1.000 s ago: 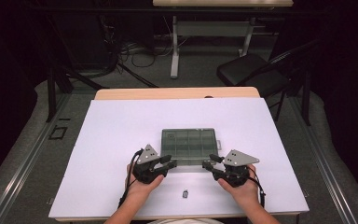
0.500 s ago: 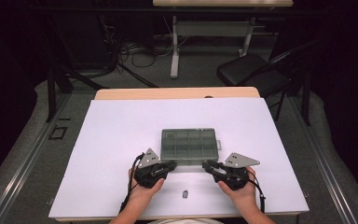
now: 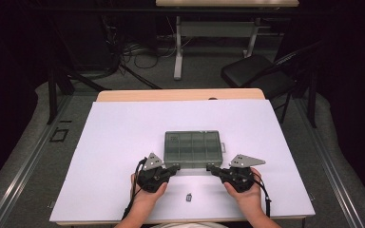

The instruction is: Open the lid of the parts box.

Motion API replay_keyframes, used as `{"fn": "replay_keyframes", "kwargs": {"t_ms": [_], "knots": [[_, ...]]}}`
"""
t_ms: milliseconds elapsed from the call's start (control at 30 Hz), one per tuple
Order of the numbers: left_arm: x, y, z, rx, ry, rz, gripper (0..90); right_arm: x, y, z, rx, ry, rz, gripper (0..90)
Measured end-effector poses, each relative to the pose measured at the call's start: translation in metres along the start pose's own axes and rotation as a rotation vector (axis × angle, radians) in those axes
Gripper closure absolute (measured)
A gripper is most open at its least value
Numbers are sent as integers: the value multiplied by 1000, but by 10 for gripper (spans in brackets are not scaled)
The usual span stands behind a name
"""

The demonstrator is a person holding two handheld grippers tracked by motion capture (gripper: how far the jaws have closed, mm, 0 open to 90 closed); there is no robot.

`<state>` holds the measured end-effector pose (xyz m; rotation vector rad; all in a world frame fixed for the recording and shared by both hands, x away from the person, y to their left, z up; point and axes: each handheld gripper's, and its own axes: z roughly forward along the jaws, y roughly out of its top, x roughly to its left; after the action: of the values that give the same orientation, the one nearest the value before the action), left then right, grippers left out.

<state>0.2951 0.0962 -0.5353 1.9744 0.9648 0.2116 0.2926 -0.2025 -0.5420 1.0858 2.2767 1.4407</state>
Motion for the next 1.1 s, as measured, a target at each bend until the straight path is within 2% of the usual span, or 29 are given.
{"fn": "replay_keyframes", "kwargs": {"t_ms": [167,267,400,433,467,633,733,1100], "knots": [[2,-1,2,1,-26,-18,900,-3,-1,1,17,-2,16,900],[4,-2,5,16,-47,-30,900,-3,-1,3,34,-9,2,900],[12,-4,10,48,-57,-88,900,-6,-3,6,58,-14,6,900],[12,-4,10,48,-57,-88,900,-6,-3,7,51,-15,16,900],[16,-5,11,43,-70,-120,900,-7,-4,8,52,-15,22,900],[19,-6,11,36,-60,-132,900,-11,-4,8,56,-20,42,900],[19,-6,12,38,-47,-124,900,-15,-6,9,66,-26,62,900],[22,-7,15,37,-46,-132,900,-17,-6,12,72,-36,63,900]]}}
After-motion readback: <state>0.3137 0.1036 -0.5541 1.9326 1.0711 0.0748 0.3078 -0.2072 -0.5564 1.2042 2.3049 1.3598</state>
